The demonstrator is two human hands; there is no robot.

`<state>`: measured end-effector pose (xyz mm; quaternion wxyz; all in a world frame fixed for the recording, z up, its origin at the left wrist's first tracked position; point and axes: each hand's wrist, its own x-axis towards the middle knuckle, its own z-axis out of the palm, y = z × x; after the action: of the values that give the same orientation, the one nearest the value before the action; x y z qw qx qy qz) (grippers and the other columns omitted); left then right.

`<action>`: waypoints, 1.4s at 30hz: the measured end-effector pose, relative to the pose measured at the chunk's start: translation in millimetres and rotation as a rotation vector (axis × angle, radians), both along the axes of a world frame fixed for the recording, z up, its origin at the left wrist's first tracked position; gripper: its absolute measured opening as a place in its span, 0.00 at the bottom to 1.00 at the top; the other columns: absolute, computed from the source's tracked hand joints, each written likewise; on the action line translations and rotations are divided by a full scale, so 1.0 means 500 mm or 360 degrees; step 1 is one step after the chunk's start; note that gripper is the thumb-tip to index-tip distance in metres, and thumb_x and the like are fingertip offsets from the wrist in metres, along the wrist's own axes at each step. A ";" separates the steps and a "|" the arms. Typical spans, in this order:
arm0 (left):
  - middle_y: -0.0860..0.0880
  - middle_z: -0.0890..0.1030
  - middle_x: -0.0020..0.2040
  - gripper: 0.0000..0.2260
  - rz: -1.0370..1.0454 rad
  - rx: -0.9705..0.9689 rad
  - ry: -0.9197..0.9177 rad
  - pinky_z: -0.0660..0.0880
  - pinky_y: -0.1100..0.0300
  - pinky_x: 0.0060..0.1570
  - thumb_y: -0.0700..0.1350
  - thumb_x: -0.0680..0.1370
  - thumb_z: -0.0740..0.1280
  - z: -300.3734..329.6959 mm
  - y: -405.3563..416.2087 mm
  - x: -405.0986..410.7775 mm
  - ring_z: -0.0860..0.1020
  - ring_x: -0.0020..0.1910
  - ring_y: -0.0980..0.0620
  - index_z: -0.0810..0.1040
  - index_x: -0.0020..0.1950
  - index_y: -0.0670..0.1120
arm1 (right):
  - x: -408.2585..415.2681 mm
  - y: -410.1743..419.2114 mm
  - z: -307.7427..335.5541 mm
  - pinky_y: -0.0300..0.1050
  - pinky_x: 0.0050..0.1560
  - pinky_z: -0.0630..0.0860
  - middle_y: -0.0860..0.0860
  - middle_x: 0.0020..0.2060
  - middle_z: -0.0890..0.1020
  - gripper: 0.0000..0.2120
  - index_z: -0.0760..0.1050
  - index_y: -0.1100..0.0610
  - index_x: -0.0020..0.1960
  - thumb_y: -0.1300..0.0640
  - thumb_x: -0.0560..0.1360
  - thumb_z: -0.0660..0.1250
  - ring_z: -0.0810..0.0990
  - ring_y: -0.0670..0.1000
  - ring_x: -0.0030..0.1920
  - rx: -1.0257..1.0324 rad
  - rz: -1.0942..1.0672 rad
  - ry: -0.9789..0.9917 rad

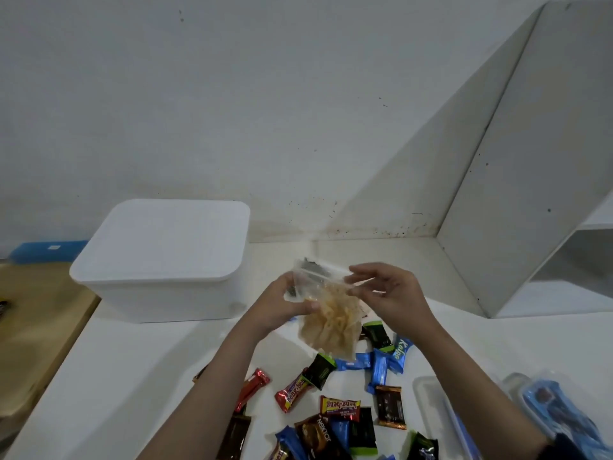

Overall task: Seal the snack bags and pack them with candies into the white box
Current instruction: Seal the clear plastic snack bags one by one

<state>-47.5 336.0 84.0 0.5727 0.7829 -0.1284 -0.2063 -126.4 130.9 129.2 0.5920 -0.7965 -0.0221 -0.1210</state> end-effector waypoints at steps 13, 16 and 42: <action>0.49 0.79 0.41 0.20 0.0669 -0.0045 0.0234 0.76 0.59 0.42 0.50 0.66 0.77 -0.108 -0.286 0.043 0.78 0.41 0.52 0.75 0.50 0.42 | 0.020 -0.169 -0.205 0.41 0.38 0.78 0.52 0.54 0.80 0.29 0.62 0.53 0.66 0.53 0.70 0.73 0.82 0.49 0.42 0.0101 -0.0667 0.0650; 0.49 0.79 0.47 0.17 0.0551 -0.0001 0.0221 0.74 0.63 0.46 0.46 0.71 0.74 -0.148 -0.378 0.050 0.78 0.48 0.50 0.76 0.56 0.44 | 0.059 -0.251 -0.238 0.38 0.37 0.74 0.52 0.52 0.81 0.20 0.70 0.54 0.61 0.54 0.72 0.72 0.80 0.47 0.40 -0.0055 -0.0845 0.0647; 0.39 0.63 0.66 0.26 0.1638 0.0734 0.0198 0.70 0.41 0.60 0.40 0.69 0.70 -0.255 -0.316 0.082 0.65 0.64 0.37 0.67 0.66 0.41 | 0.313 -0.147 -0.345 0.63 0.71 0.58 0.56 0.73 0.63 0.32 0.64 0.54 0.72 0.54 0.69 0.67 0.60 0.60 0.73 -0.1120 0.0571 0.0409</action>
<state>-6.5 178.0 -43.4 0.4201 0.8358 0.3522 0.0309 29.9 57.4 -43.1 0.2931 -0.9424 -0.1265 0.0996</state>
